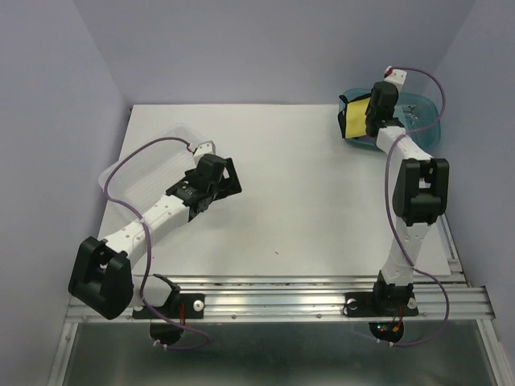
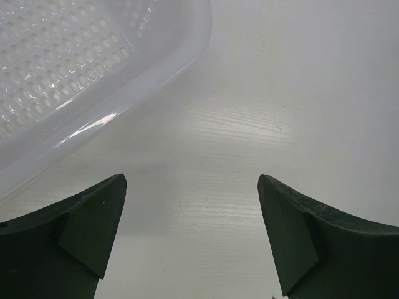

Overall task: Fold and stack the towels
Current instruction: Neatly place the folded towel into the bin

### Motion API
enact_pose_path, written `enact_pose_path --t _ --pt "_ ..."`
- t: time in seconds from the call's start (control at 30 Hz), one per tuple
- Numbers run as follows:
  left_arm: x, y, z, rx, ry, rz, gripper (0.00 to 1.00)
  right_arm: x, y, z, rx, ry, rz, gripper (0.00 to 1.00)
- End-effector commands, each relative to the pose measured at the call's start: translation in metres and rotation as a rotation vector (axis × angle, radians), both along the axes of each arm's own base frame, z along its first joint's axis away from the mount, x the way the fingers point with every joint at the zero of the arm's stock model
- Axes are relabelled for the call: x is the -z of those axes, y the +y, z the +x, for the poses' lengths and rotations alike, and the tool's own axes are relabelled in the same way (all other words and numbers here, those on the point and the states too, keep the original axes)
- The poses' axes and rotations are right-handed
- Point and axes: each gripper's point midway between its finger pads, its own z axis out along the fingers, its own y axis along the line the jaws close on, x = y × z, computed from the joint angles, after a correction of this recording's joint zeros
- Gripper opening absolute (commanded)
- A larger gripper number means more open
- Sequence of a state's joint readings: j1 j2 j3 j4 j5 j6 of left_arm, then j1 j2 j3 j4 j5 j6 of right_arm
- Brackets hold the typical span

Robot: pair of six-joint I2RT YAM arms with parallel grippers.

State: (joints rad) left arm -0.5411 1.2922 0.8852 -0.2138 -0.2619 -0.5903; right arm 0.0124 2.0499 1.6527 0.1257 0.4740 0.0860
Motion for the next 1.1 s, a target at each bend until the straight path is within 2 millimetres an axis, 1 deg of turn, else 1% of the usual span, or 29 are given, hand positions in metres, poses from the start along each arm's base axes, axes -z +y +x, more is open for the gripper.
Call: enact_pose_path --t 0.0,0.1,0.13,0.2,0.27,0.33,0.47,0.7,0.83,0.93,0.97,1.07 --pt "-0.024 0.0 0.012 -0.014 -0.063 -0.016 0.99 -0.028 -0.018 0.013 0.033 -0.128 0.039 0.01" --pt "-0.022 0.002 0.013 -0.024 -0.058 -0.011 0.99 -0.028 -0.03 0.014 0.066 -0.151 0.048 0.01" --pt "-0.023 0.002 0.014 -0.028 -0.059 -0.014 0.99 -0.028 -0.03 0.015 0.066 -0.155 0.049 0.01" --pt "-0.021 0.004 0.014 -0.032 -0.053 -0.011 0.99 -0.026 -0.041 0.016 0.101 -0.169 0.06 0.01" --pt "-0.019 0.004 0.014 -0.037 -0.048 -0.012 0.99 -0.028 -0.047 0.016 0.118 -0.192 0.069 0.01" --pt "-0.018 0.004 0.015 -0.037 -0.047 -0.012 0.99 -0.028 -0.049 0.018 0.115 -0.202 0.08 0.01" --pt "-0.021 0.005 0.014 -0.041 -0.05 -0.017 0.99 -0.031 -0.047 0.022 0.099 -0.227 0.104 0.01" --pt "-0.023 0.007 0.011 -0.044 -0.056 -0.021 0.99 -0.044 -0.048 0.023 0.116 -0.27 0.129 0.01" --pt "-0.022 0.008 0.01 -0.047 -0.054 -0.023 0.99 -0.039 -0.052 0.019 0.143 -0.275 0.138 0.01" --pt "-0.021 0.008 0.009 -0.047 -0.053 -0.022 0.99 -0.03 -0.056 0.017 0.163 -0.262 0.148 0.01" --pt "-0.021 0.008 0.01 -0.047 -0.054 -0.023 0.99 -0.028 -0.062 0.017 0.171 -0.263 0.16 0.01" --pt "-0.02 0.008 0.009 -0.048 -0.051 -0.022 0.99 -0.016 -0.069 0.016 0.182 -0.241 0.177 0.01"
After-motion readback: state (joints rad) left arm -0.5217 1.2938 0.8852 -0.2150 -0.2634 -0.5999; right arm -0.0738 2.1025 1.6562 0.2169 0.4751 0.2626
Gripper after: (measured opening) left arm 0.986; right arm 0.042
